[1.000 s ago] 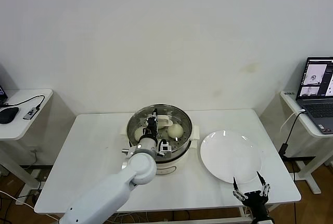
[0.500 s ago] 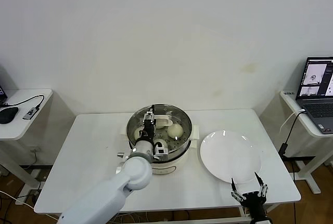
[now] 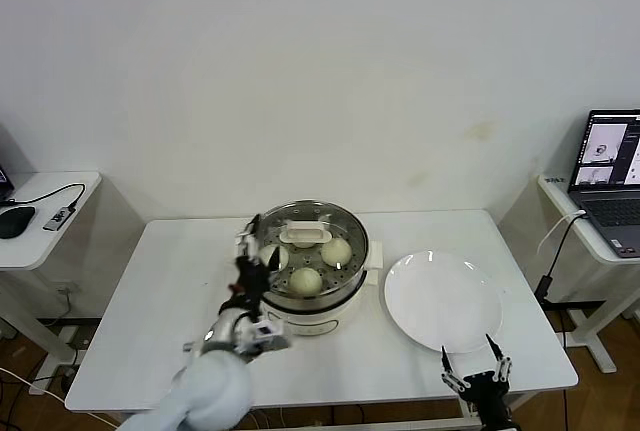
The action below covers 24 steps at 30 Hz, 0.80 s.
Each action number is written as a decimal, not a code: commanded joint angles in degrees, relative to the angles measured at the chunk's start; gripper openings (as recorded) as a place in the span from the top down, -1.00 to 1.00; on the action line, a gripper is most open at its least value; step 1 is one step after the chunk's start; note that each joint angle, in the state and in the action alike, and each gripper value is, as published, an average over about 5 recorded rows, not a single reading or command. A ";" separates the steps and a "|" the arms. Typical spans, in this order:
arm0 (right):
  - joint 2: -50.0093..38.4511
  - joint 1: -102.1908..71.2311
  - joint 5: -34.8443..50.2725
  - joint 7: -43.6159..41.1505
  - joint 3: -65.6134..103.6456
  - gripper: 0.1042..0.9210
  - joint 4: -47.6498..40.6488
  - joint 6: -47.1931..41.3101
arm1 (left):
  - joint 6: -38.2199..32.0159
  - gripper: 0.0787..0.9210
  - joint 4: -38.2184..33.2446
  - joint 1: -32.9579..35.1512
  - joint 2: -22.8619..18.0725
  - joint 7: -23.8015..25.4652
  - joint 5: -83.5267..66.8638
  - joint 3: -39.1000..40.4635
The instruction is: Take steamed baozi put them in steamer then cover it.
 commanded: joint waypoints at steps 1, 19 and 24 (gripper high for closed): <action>-1.86 0.61 4.65 -0.16 -4.40 -0.76 -0.15 -0.64 | -41.45 -0.77 -4.53 37.62 -6.32 -13.85 -46.61 -34.32; -8.41 -2.41 17.82 -1.73 -5.84 -0.76 -0.36 -2.24 | -51.73 -0.77 6.50 44.94 -16.70 -10.17 -57.29 -36.98; -8.38 -2.82 18.41 -1.80 -6.66 -0.76 -0.19 -2.31 | -51.46 -0.77 7.95 44.29 -17.39 -9.42 -57.23 -36.85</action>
